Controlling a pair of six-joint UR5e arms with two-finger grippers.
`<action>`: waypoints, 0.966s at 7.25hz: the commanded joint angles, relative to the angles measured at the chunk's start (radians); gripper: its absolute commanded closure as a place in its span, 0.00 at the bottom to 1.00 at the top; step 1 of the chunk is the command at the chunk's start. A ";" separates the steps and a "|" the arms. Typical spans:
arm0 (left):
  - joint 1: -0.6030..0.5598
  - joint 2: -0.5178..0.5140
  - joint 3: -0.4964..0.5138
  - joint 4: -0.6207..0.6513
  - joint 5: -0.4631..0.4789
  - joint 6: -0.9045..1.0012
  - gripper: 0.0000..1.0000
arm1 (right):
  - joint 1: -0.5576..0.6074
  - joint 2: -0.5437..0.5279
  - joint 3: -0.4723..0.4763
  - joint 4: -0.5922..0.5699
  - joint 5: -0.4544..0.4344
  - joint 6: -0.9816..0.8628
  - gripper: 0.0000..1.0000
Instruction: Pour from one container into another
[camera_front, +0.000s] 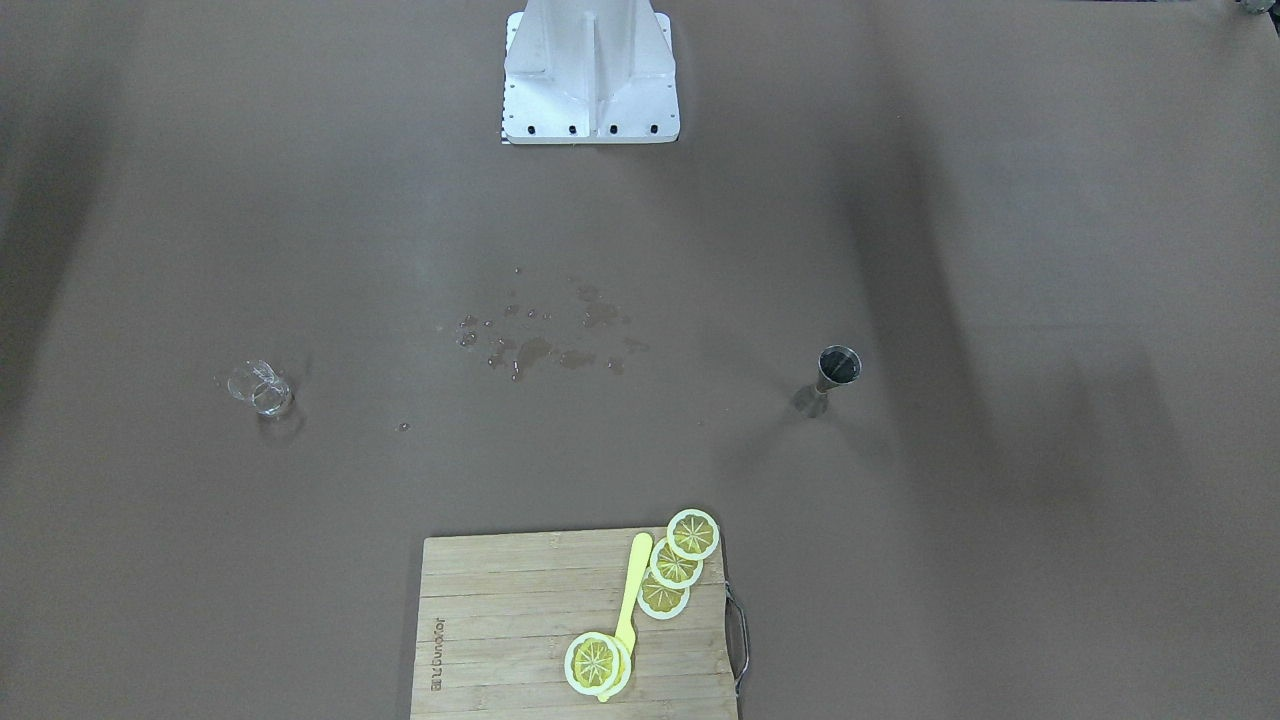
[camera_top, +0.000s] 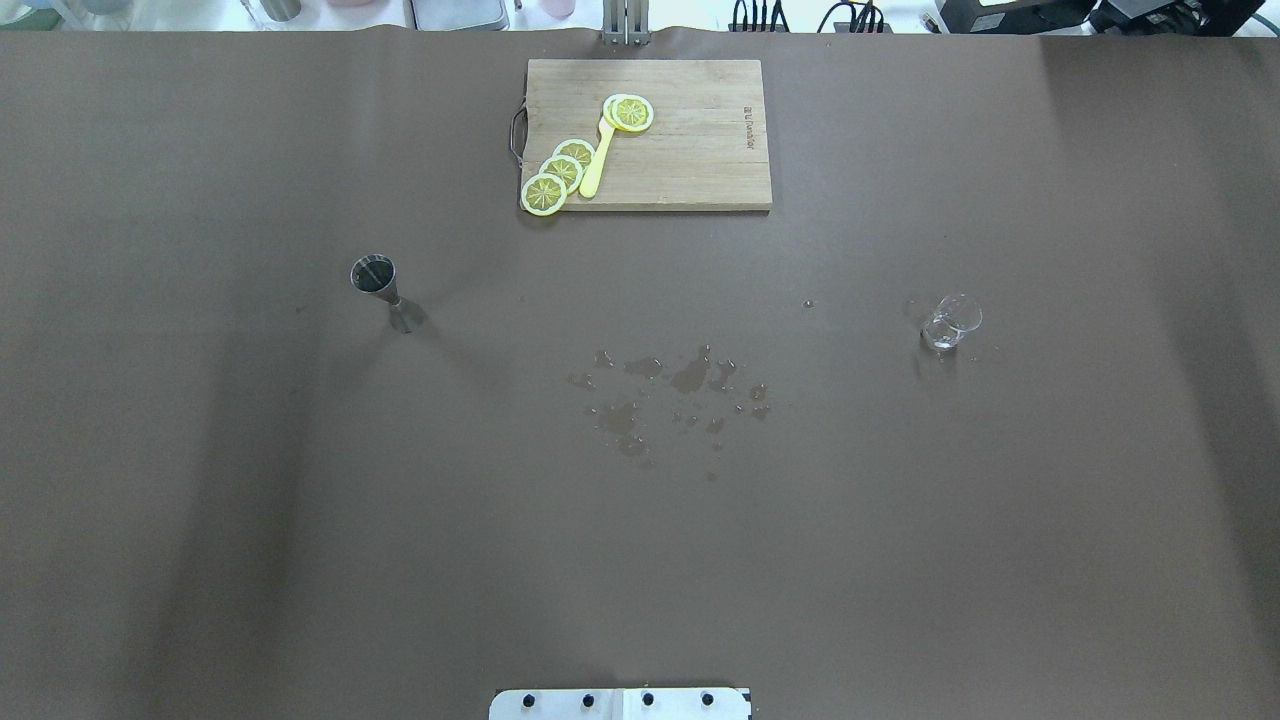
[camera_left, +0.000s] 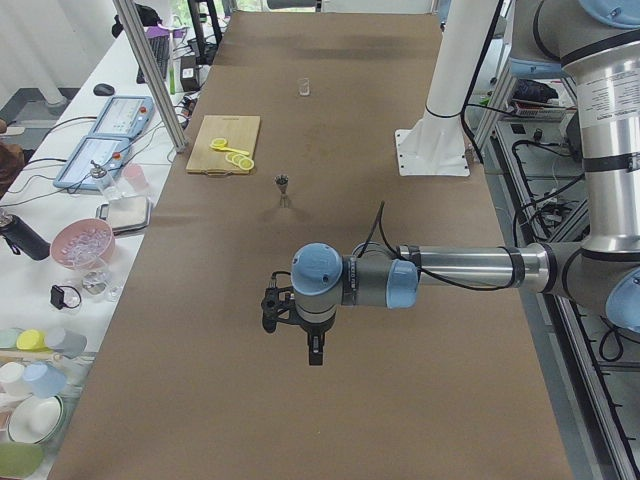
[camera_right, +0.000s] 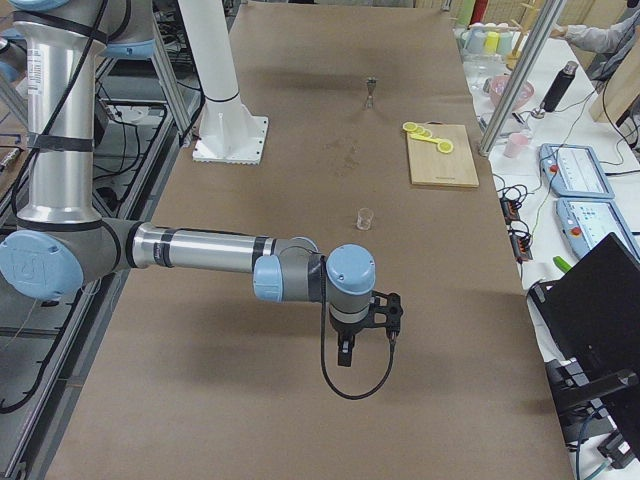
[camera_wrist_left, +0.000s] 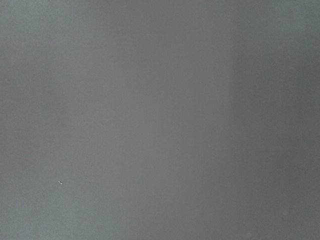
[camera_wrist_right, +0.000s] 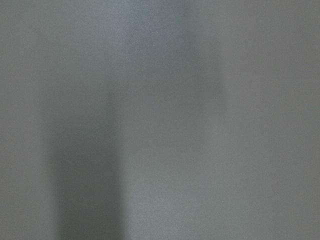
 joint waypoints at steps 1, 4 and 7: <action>-0.005 0.006 -0.006 0.001 -0.001 0.000 0.01 | 0.000 -0.004 -0.011 0.002 -0.003 -0.001 0.00; -0.005 -0.002 -0.006 0.001 0.000 0.000 0.01 | 0.000 -0.001 -0.017 0.004 -0.002 0.009 0.00; -0.014 0.009 0.003 0.001 0.000 0.002 0.01 | -0.003 0.002 -0.025 0.059 0.003 -0.002 0.00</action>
